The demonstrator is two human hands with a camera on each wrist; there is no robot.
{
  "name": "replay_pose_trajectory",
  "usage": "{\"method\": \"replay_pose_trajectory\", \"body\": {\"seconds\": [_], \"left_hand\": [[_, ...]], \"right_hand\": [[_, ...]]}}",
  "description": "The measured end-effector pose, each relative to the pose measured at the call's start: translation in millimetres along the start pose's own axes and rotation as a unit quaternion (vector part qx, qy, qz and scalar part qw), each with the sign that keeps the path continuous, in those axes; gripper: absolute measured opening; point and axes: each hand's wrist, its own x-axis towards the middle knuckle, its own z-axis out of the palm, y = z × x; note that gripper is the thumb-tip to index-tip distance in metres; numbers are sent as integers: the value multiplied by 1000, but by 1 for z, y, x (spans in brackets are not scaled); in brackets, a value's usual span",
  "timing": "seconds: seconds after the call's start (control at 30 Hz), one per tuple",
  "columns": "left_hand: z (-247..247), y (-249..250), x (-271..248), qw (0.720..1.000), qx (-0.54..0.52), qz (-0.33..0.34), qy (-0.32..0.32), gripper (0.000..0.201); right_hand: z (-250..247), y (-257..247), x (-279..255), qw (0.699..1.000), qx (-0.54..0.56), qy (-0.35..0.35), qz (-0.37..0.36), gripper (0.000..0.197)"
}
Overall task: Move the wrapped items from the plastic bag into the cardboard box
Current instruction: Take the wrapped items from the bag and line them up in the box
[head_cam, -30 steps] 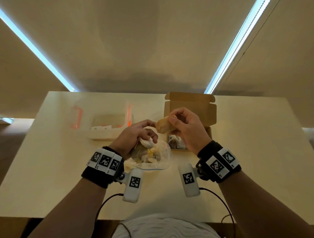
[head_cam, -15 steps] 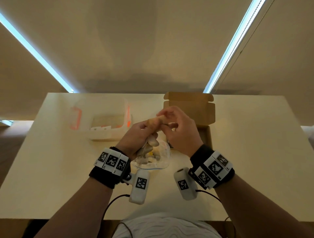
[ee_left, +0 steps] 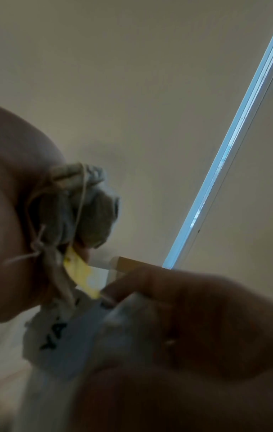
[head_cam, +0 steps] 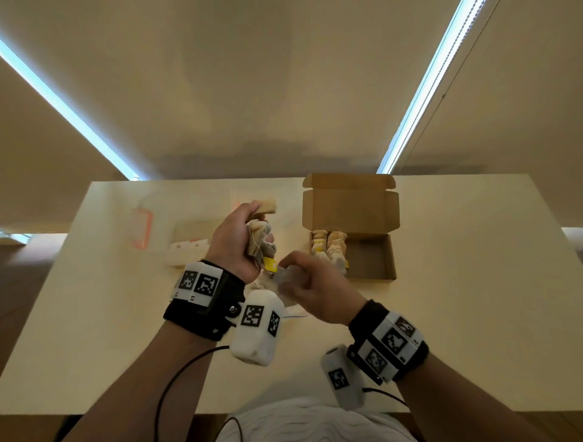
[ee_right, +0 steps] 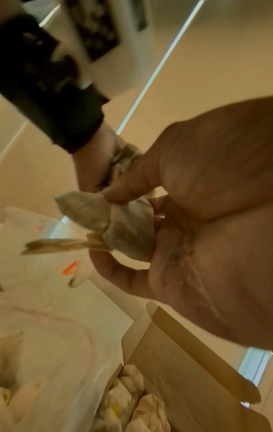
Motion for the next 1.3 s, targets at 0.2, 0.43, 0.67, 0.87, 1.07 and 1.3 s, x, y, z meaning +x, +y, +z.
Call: {"method": "replay_pose_trajectory", "body": {"seconds": [0.2,0.43,0.67,0.87,1.07,1.3], "left_hand": [[-17,-8,5,995,35,-89,-44,34],[-24,-46,3,974,-41,-118,-188,28],[-33,-61,8,959,-158,-145,-186,68],[-42,-59,18,965,-97,-130,-205,32],[-51,-48,23,965,-57,-130,-220,42],[-48,-46,33,974,-102,-69,-193,39]], "right_hand": [[-17,-14,6,996,92,5,16,16],[-18,-30,25,995,94,22,18,16],[-19,-27,31,993,-54,96,37,22],[-35,-29,33,992,-31,110,50,10],[-62,-36,31,967,229,45,104,8],[-76,-67,23,907,418,-51,28,9]]}}
